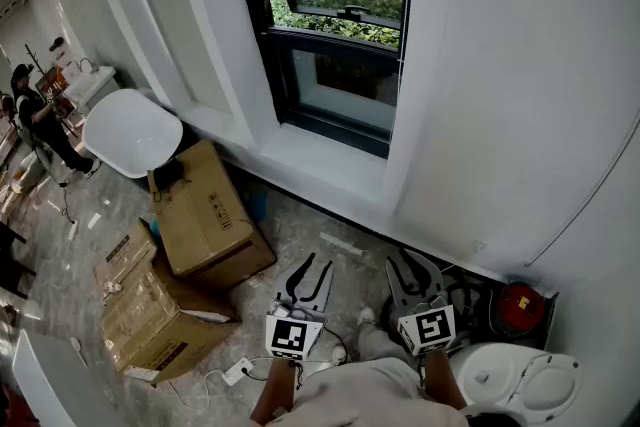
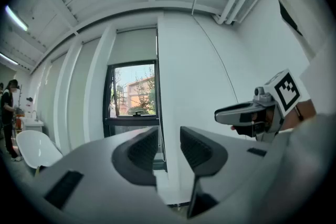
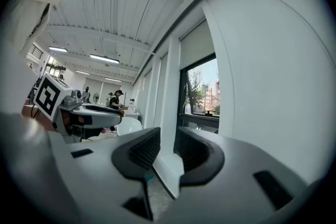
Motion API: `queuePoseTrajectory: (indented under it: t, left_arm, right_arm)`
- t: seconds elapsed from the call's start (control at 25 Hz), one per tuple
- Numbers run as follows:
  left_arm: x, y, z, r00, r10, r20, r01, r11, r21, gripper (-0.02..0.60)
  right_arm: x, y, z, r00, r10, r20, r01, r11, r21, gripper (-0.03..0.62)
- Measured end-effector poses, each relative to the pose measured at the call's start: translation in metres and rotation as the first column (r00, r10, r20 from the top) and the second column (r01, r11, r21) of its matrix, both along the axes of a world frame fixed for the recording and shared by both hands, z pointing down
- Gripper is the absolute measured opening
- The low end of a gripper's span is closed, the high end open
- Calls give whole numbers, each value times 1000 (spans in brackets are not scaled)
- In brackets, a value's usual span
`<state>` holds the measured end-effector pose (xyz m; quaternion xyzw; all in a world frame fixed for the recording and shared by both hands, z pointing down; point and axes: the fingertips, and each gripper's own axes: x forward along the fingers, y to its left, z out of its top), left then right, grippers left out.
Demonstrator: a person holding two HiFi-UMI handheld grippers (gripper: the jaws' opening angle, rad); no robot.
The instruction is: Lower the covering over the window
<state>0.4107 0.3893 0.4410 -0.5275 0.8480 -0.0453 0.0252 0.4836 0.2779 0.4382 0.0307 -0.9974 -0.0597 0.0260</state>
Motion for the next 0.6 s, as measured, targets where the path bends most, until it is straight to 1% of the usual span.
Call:
queuePoseTrajectory:
  t: [0.28,0.4,0.6]
  left_arm:
    - [-4,14,3,1000,-12,5,12,1000,11,137]
    - [-9,12,-2,1000,-9,13,8,1000,29,135]
    - [-27,-4,2,1000,-10,10,10,1000,21,132]
  right_arm:
    - [-9,14,0,1000,17,21,-17,1000,-7,94]
    - [-17,16,-3,999,7,32,-7,1000,5,94]
    - [-39,5,2,1000,-3,27,3,1000,0,94]
